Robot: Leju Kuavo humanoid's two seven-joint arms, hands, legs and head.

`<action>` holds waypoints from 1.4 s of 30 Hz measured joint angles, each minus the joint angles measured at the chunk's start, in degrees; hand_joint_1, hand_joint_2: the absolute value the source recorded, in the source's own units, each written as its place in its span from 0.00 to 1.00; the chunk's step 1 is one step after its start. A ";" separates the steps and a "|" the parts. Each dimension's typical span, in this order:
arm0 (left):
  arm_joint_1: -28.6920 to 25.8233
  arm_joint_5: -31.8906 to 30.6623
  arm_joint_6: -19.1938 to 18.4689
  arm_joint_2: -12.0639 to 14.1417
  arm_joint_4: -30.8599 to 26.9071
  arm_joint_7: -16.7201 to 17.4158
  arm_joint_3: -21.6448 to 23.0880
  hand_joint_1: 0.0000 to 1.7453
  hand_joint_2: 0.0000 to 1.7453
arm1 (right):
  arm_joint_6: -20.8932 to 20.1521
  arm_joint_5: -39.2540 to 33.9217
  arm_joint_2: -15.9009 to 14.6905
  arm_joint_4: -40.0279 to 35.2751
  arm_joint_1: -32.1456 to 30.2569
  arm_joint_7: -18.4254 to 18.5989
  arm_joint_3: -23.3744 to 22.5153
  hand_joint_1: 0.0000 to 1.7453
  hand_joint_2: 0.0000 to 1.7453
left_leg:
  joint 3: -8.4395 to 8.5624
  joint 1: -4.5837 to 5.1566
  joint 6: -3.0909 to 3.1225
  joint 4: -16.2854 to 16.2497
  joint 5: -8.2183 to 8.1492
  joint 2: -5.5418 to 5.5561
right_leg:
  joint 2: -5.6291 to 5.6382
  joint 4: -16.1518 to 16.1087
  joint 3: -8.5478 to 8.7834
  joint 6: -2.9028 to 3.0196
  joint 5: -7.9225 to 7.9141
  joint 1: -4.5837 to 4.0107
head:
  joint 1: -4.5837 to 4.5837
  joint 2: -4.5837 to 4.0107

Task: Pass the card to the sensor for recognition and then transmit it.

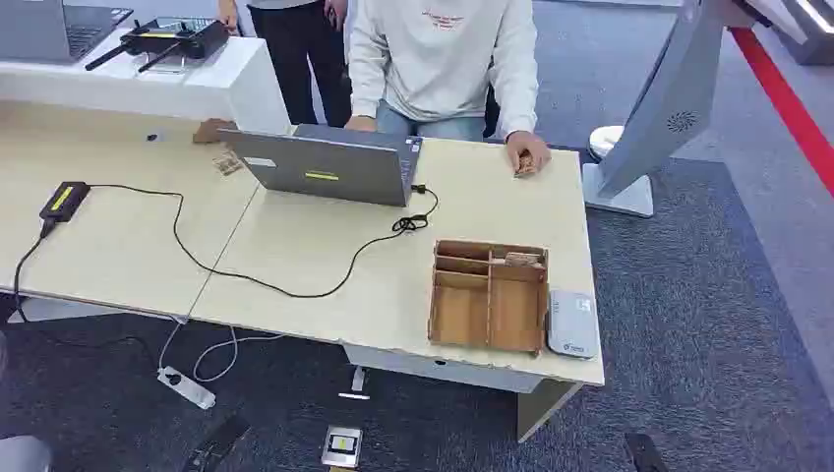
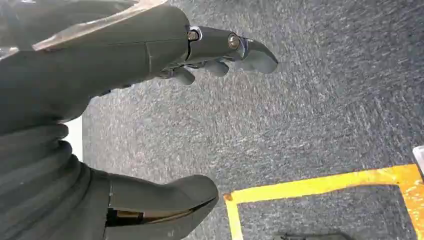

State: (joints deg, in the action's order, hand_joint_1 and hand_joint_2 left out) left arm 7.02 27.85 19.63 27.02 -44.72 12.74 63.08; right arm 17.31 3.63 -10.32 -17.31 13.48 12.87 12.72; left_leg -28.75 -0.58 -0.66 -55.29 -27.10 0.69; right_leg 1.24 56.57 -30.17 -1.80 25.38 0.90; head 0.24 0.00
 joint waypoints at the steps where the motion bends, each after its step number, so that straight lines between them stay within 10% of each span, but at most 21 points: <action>1: -0.01 -0.09 0.00 0.00 0.00 0.00 -0.05 0.00 1.00 | 0.00 -0.02 0.00 0.00 -0.06 -0.02 -0.02 0.00 1.00 | 0.00 0.00 0.00 0.00 0.00 0.00 | 0.00 0.00 0.00 0.00 0.00 0.00 | 0.00 0.00; 42: -0.89 5.14 -2.77 -1.44 0.53 -0.35 -3.48 0.00 1.00 | -3.34 1.77 -1.05 1.38 -0.90 0.31 -1.35 0.00 1.00 | 0.00 0.00 0.00 0.00 0.00 -0.01 | 0.00 0.00 0.01 0.00 -0.01 0.00 | 0.00 0.00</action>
State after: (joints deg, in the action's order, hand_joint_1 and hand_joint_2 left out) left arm 6.13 32.98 16.85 25.57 -44.19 12.39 59.60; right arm 13.97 5.40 -11.37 -15.93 12.58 13.18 11.37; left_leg -28.75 -0.58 -0.66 -55.29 -27.10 0.68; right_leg 1.24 56.58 -30.15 -1.80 25.37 0.90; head 0.24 0.00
